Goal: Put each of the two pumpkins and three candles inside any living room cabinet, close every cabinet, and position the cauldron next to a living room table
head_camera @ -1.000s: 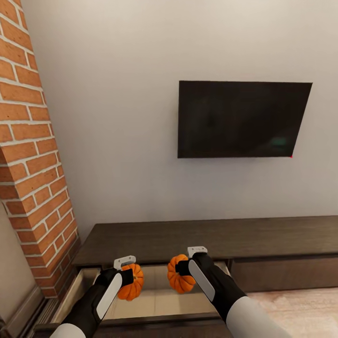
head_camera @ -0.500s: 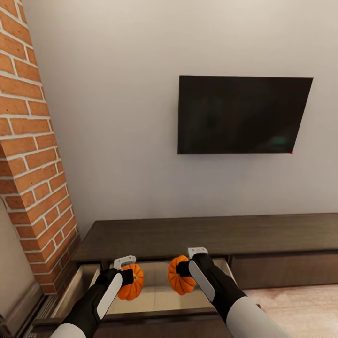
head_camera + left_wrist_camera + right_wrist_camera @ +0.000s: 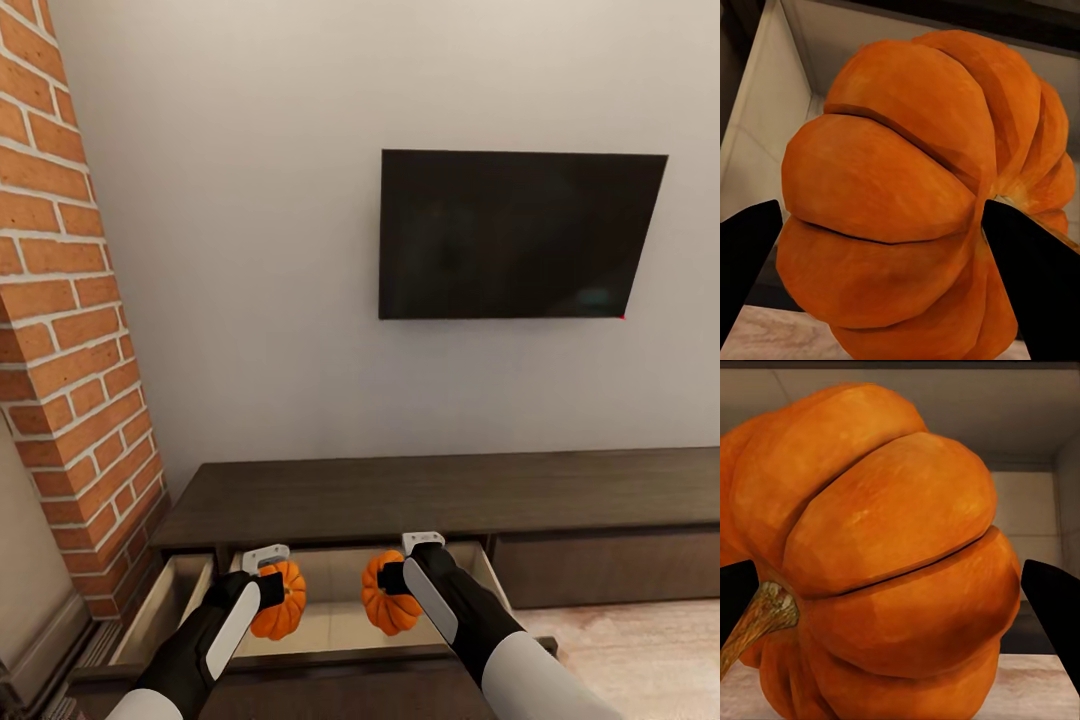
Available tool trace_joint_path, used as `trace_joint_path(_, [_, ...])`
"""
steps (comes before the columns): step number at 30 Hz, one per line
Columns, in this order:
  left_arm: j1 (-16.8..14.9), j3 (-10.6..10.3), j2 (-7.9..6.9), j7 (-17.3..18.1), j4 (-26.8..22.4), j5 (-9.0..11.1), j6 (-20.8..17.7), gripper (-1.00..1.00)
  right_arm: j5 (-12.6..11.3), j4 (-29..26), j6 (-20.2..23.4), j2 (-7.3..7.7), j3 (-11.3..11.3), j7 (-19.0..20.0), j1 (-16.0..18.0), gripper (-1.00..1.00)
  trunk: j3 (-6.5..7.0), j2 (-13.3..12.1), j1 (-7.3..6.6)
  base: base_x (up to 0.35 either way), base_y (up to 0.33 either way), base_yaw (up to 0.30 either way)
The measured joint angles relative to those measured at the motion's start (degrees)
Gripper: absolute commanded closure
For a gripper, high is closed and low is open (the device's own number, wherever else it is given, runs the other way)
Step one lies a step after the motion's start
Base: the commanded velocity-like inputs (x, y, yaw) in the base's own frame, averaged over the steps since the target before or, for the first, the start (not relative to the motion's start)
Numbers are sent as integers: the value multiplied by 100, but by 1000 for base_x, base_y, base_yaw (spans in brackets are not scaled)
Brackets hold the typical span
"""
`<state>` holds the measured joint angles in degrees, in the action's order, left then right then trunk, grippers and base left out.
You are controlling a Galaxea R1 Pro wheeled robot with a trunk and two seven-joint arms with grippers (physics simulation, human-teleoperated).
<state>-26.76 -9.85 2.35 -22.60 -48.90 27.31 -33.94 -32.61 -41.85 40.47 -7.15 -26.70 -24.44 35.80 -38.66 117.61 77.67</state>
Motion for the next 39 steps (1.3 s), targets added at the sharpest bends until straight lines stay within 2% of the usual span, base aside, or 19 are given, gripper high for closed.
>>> trace_joint_path(6, [0,-2,4,5,-54,4,2,100,-1,0,1,0,0,0,0,100,-108,241,132,0,0,0])
trace_joint_path(16, [-1,6,-5,21,-76,0,-6,100,1,-1,-10,0,0,0,1,100,-108,242,132,6,0,0])
trace_joint_path(39, [-1,6,-3,13,-68,-5,-7,100,3,-1,-10,0,0,0,1,100,-108,242,131,127,0,0])
